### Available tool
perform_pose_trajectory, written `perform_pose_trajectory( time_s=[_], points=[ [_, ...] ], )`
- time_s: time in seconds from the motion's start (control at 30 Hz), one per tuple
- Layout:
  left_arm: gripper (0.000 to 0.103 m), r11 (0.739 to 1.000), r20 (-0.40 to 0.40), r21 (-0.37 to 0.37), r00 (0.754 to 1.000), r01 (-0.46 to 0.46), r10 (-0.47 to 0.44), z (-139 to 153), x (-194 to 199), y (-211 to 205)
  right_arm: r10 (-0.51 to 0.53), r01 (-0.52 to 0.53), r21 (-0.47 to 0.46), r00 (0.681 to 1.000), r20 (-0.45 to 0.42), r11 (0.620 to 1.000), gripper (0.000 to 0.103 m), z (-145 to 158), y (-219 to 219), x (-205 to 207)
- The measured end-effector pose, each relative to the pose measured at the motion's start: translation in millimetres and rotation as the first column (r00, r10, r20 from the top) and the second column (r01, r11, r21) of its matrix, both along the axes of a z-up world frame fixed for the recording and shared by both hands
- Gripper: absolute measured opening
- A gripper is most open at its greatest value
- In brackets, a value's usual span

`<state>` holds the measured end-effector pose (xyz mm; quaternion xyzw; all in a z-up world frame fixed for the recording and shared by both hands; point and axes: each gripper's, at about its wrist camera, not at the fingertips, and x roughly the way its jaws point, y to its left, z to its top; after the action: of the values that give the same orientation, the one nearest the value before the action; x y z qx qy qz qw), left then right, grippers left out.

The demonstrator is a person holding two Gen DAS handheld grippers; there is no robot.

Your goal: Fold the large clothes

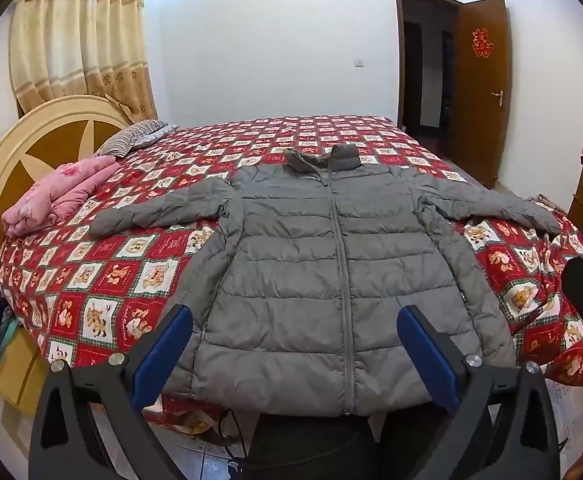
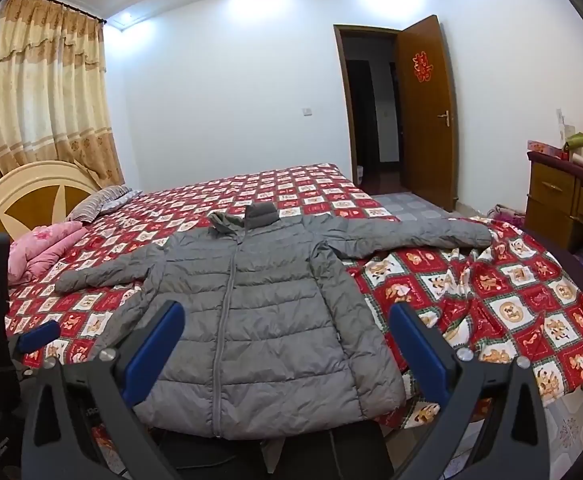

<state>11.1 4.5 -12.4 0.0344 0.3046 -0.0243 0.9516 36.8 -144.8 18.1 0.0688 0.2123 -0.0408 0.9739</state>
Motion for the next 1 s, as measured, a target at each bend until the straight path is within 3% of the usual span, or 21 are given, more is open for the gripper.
perform_pose_trajectory(
  time_s=[1.0],
  points=[
    [0.102,1.000,0.004,0.014,1.000,0.000,0.000,0.6,-4.2,2.3,0.002,-0.002,0.002,1.000,-0.005,1.000,0.103,-0.5,3.9,-0.5]
  ],
)
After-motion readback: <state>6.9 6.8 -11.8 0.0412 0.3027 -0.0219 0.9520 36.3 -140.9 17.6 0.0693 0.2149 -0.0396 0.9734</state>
